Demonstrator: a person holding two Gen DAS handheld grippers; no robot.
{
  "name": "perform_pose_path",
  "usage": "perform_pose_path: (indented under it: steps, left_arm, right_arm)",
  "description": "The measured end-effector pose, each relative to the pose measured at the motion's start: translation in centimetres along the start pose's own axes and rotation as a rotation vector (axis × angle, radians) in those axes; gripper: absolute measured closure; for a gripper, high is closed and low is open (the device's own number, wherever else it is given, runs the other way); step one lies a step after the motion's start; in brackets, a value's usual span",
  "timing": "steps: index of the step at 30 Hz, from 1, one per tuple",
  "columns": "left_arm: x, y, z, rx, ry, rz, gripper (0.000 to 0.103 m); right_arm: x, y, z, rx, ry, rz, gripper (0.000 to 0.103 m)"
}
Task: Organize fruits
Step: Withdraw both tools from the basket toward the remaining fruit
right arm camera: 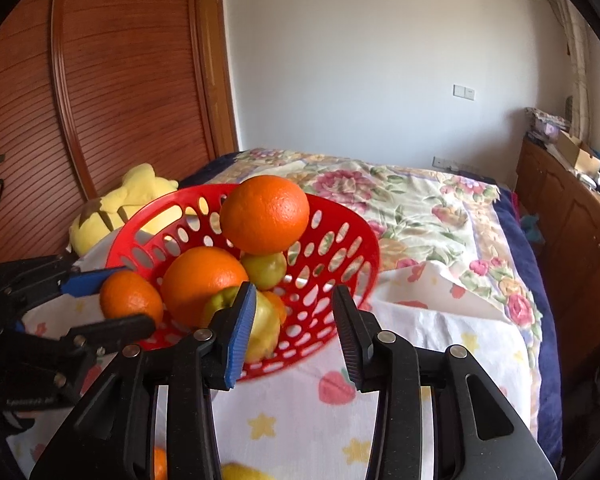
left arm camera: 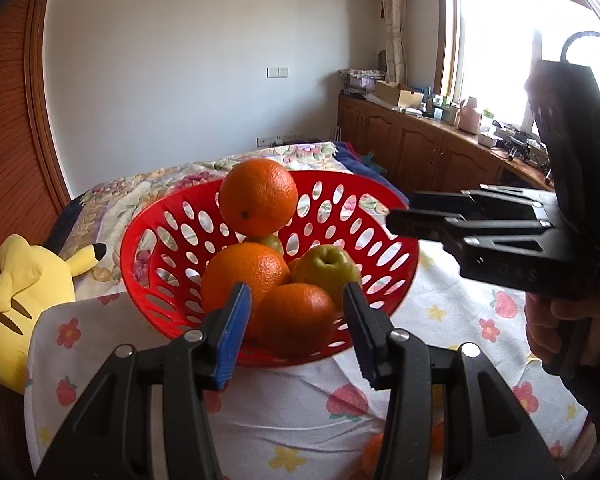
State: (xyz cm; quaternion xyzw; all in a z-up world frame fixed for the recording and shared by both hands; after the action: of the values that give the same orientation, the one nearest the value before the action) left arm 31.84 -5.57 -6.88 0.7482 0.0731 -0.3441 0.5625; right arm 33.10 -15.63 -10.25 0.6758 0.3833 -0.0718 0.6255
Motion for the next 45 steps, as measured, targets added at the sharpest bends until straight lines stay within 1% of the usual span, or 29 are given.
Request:
perform_pose_path:
  steps: [6,10,17,23,31,35,40,45]
  left_arm:
    - [-2.5,-0.6,0.8,0.008,0.003,0.027,0.046]
    - [-3.9,-1.4,1.4,0.013,0.011,0.03,0.044]
    - [-6.3,-3.7,2.8,0.01,0.0,0.036,0.042]
    - [-7.4,-6.4,3.9,0.002,0.003,0.023,0.042]
    - [-7.6,-9.4,4.8,-0.036,-0.02,0.0,0.042]
    - [-7.8,-10.2,5.2,-0.037,-0.02,-0.006,0.042]
    - [-8.1,-10.7,5.4,-0.058,-0.031,0.002,0.042]
    - [-8.0,-11.2,5.8,-0.062,-0.041,-0.004,0.042]
  right_arm:
    - [-2.8,-1.7,0.0,0.023,0.0,0.018,0.055]
    - [-4.4,-3.3,-0.4,0.02,-0.013,0.025,0.051]
    - [-5.9,-6.6,-0.9,0.03,-0.02,0.007,0.048]
    - [-6.2,-9.4,-1.4,0.038,-0.024,-0.02,0.046]
    - [-5.5,-11.8,-1.2,0.054,-0.035,-0.06,0.037]
    - [-4.8,-12.5,-0.8,0.064,-0.042,-0.08,0.037]
    - [-4.4,-12.9,-0.5,0.066,-0.052,-0.09,0.032]
    - [-3.6,-12.8,-0.2,0.058,-0.078,-0.101,0.029]
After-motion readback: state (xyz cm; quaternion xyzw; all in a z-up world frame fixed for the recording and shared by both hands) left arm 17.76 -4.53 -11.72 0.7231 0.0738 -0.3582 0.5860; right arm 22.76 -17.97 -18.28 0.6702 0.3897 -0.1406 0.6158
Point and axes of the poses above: each gripper's, at about its wrist camera, not at the fingertips, and x roughly the way its jaws point, z to its right, y to its top, the point moved 8 cm from there along x, roughly the way its jaws point, and after that the axes turned 13 degrees about x, right-handed, at the moved point
